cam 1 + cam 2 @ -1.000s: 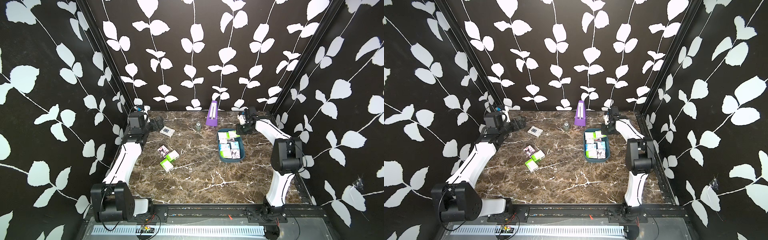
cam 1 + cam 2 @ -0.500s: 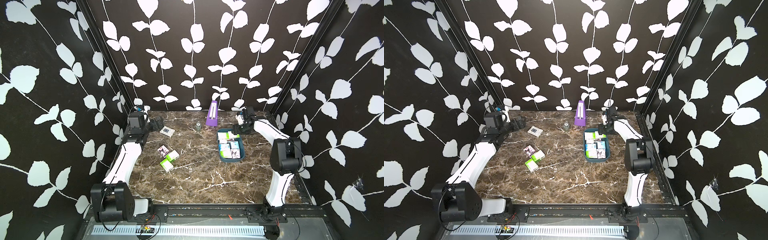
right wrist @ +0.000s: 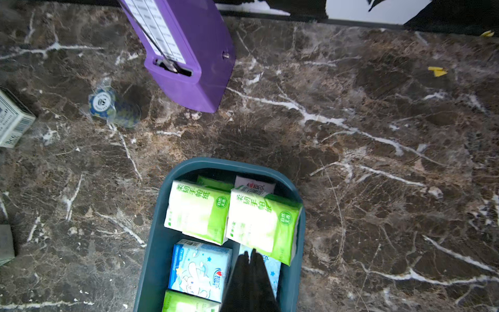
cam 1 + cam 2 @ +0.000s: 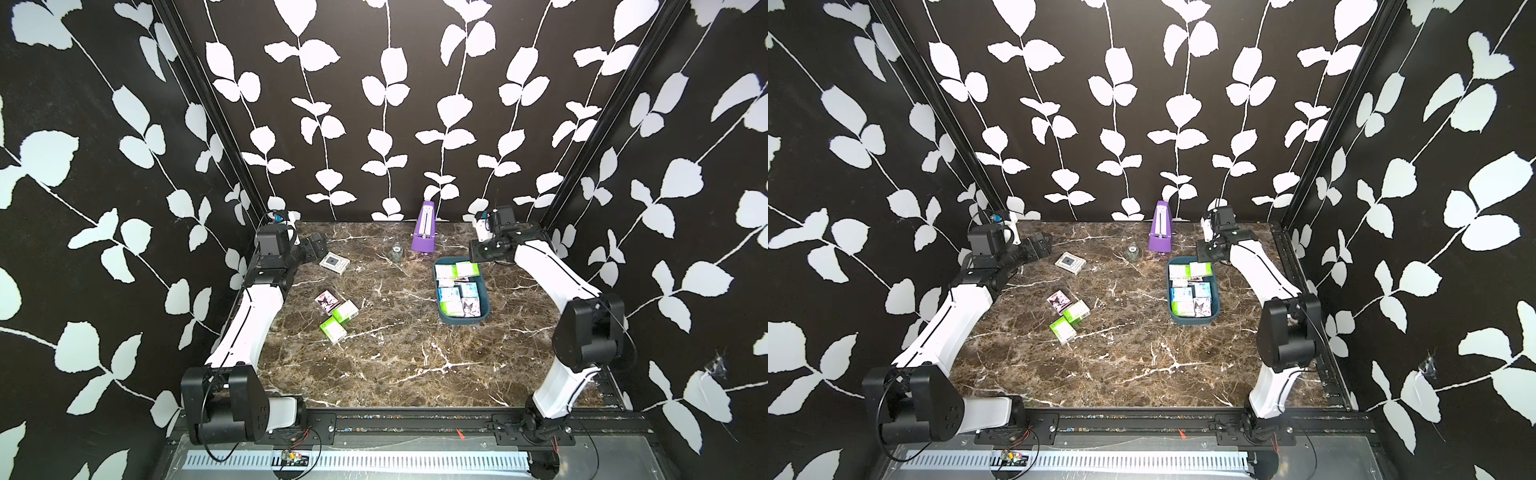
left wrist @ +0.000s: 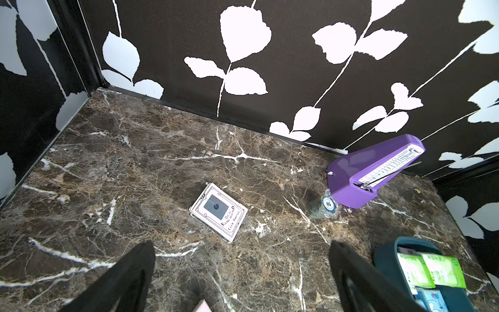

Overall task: Put the pocket tissues into the storage box
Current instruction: Adjust the pocket tissues in the storage box.

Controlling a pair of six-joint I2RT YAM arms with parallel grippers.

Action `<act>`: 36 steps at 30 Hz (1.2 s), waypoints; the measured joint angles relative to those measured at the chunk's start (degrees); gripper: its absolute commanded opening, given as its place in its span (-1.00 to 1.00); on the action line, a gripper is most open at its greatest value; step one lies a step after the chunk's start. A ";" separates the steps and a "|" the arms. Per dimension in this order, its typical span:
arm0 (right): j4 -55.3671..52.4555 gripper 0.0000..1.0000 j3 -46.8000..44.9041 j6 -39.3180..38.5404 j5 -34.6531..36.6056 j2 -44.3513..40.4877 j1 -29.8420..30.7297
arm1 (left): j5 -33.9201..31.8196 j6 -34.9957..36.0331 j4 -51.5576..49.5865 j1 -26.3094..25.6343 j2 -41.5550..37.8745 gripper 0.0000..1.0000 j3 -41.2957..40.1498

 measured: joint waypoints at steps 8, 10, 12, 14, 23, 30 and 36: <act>-2.14 -1.00 1.46 -0.09 2.97 9.16 0.17 | -0.07 0.02 -0.02 0.00 0.00 0.98 0.00; -2.84 -1.00 2.05 -0.24 3.85 10.60 0.17 | -0.11 0.02 -0.02 0.00 0.00 0.98 0.00; -3.39 -1.00 2.36 -0.33 4.26 11.10 0.20 | -0.20 0.02 -0.02 0.00 0.00 0.98 0.00; -3.45 -1.00 2.36 -0.39 4.61 11.17 0.35 | -0.20 0.04 -0.02 0.00 0.00 0.98 0.00; -2.93 -0.95 2.34 -0.46 4.52 11.85 0.52 | -0.20 0.04 -0.02 0.00 0.00 0.98 0.00; -1.86 -0.83 2.23 -0.48 3.50 10.40 0.68 | -0.20 0.04 -0.02 0.00 0.00 0.98 -0.02; -1.07 -0.82 2.32 -0.20 2.01 8.17 0.85 | -0.20 0.04 -0.02 0.00 0.00 0.98 0.00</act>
